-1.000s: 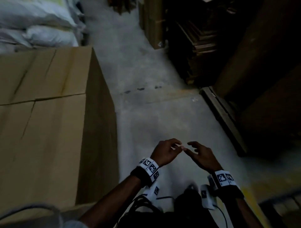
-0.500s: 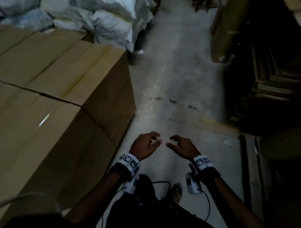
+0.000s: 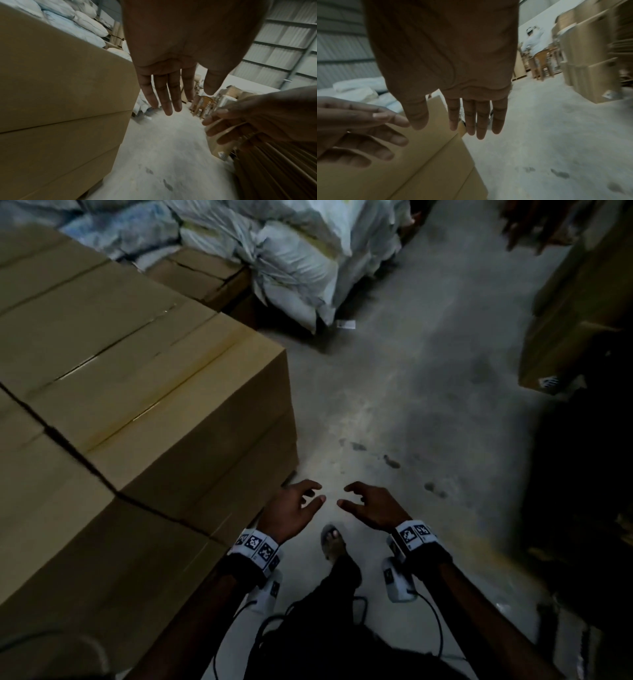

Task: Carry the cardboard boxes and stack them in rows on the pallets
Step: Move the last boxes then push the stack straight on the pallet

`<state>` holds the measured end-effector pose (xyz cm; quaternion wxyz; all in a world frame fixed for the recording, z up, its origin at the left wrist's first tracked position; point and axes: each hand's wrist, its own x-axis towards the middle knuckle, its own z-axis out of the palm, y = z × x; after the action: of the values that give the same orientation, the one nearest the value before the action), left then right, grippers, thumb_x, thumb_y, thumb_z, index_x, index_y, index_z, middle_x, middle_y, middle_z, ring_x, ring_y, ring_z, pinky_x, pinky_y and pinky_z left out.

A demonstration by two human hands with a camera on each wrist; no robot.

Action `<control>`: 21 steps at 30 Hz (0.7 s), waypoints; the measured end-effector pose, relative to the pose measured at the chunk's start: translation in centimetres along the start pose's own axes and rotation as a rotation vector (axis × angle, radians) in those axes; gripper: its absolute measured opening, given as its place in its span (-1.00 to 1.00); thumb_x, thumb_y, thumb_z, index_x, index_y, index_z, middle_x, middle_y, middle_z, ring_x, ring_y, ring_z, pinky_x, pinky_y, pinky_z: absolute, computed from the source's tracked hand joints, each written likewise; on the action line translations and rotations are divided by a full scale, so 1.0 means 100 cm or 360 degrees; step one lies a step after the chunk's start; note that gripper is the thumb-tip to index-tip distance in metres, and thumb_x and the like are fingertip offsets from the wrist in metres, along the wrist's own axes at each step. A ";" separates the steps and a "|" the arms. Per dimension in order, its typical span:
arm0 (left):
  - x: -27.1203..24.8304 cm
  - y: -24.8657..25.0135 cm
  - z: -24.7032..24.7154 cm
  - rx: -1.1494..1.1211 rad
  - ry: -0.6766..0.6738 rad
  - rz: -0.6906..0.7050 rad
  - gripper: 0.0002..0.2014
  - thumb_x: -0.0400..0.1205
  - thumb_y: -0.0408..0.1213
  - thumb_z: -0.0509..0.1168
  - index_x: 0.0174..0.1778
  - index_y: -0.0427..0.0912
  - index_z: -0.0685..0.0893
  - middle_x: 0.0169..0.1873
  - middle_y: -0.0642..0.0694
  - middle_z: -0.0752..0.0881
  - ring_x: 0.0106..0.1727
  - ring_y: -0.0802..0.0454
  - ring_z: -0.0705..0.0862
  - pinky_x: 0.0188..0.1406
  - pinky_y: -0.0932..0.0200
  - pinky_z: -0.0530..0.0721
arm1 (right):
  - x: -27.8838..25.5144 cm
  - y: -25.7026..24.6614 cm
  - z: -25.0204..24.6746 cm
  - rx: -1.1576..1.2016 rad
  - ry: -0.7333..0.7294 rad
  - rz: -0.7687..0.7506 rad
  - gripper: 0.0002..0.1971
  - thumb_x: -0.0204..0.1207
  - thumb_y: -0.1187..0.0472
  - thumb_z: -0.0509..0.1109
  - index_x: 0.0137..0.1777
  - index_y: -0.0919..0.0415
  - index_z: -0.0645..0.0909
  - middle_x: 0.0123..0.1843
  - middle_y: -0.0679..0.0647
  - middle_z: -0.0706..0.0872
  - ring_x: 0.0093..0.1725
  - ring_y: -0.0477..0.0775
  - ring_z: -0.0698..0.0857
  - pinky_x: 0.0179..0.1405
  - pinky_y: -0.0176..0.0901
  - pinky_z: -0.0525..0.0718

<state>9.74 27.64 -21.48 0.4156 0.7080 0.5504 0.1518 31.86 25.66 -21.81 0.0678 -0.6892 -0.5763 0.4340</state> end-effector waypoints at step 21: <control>0.366 -0.076 0.036 0.1800 -0.0430 -0.0093 -0.43 0.53 -0.07 0.50 0.36 -0.39 0.70 0.45 -0.50 0.57 0.54 -0.52 0.45 0.68 -0.43 0.14 | 0.457 0.083 0.004 0.1308 -0.0893 0.0738 -0.43 0.81 -0.19 0.10 0.74 0.01 0.30 0.69 0.01 0.40 0.66 0.09 0.38 0.42 0.04 0.41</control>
<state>20.00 59.66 -38.29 0.0436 0.8176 0.5073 -0.2690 35.76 61.78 -50.76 0.0777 -0.5726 -0.1883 0.7941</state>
